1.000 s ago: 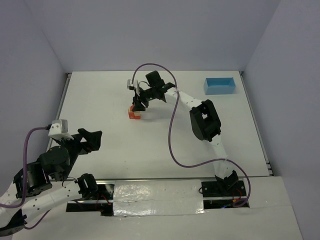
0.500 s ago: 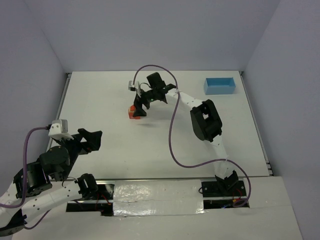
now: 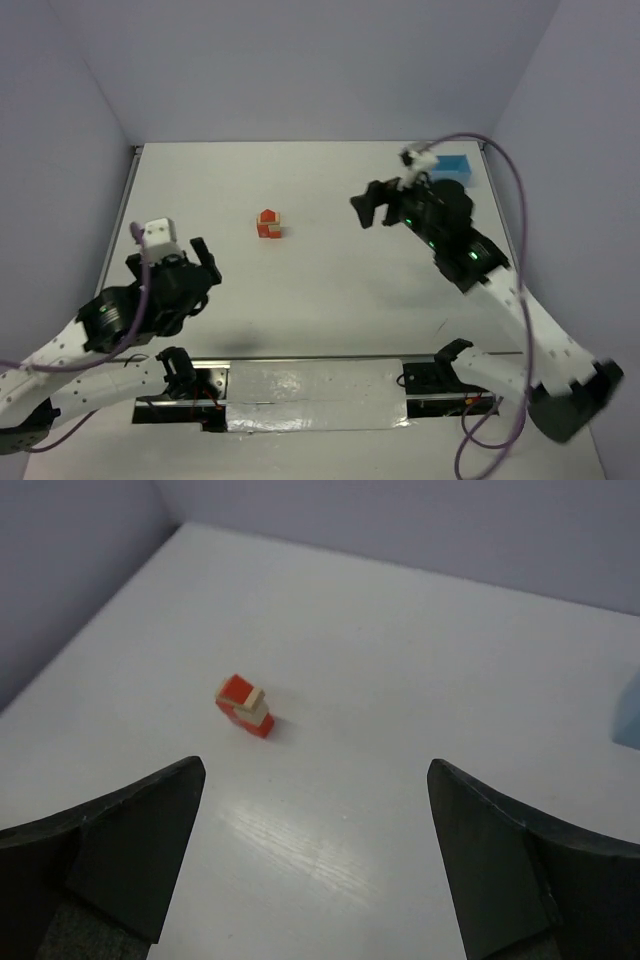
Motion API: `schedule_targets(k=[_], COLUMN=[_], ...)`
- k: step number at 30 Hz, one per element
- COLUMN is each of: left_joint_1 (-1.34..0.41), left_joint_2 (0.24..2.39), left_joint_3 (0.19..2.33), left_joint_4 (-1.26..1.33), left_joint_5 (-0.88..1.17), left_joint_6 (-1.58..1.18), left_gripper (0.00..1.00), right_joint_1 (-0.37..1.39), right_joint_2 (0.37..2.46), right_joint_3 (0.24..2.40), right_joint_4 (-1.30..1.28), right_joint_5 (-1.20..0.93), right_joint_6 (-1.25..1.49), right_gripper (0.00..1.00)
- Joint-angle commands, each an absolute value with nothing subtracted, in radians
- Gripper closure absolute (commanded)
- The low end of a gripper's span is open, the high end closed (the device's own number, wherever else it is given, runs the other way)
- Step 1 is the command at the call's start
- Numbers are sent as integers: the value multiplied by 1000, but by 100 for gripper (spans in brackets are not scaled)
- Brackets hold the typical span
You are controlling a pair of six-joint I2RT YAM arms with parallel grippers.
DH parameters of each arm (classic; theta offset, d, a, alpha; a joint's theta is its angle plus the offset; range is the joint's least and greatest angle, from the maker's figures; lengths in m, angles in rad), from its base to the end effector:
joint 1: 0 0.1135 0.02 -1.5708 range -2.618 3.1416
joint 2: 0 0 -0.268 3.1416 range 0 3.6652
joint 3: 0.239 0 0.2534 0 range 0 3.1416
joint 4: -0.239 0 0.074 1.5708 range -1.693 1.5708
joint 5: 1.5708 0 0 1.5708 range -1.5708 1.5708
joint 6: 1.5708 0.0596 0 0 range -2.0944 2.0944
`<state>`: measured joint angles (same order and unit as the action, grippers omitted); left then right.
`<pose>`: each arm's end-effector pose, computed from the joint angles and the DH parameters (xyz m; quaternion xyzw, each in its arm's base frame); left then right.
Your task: Build the wood block tower
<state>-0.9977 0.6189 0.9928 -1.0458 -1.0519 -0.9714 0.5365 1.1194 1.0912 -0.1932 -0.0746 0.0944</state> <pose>0.0923 -0.0476 0.3503 -0.2079 0.7818 -0.0628 0.5846 0.2393 0.1475 0.3784 -0.1938 0.7563 0.2213 0.5844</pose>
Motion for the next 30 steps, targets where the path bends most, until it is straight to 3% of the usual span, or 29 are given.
schedule_targets(k=[1, 2, 4, 5, 6, 7, 10, 21, 30], left_joint_1=[-950, -915, -643, -641, -454, -366, -122, -63, -63], left_joint_2=[812, 840, 871, 865, 855, 838, 813, 283, 310], left_joint_3=[1064, 1078, 1091, 1085, 1077, 1066, 1075, 873, 864], left_joint_4=[-1104, -1076, -890, -888, -779, -750, -768, -716, -716], left_joint_5=[-1083, -1075, -936, -849, -762, -614, -531, -583, -575], left_joint_6=[-1042, -1002, -796, -795, -694, -657, -560, -554, -568], left_gripper=[0, 0, 1, 0, 1, 1, 0, 0, 0], right_joint_1=[540, 540, 535, 535, 538, 537, 537, 540, 537], right_joint_2=[827, 758, 596, 550, 511, 447, 347, 172, 176], right_joint_3=[965, 956, 966, 966, 1000, 1018, 1074, 1066, 1069], right_joint_4=[-409, -457, -620, -621, -693, -724, -817, -943, -960], right_joint_5=[331, 348, 394, 400, 402, 397, 364, 408, 434], right_joint_6=[322, 327, 334, 342, 348, 359, 350, 394, 387], right_gripper=[0, 0, 0, 0, 0, 0, 0, 0, 0])
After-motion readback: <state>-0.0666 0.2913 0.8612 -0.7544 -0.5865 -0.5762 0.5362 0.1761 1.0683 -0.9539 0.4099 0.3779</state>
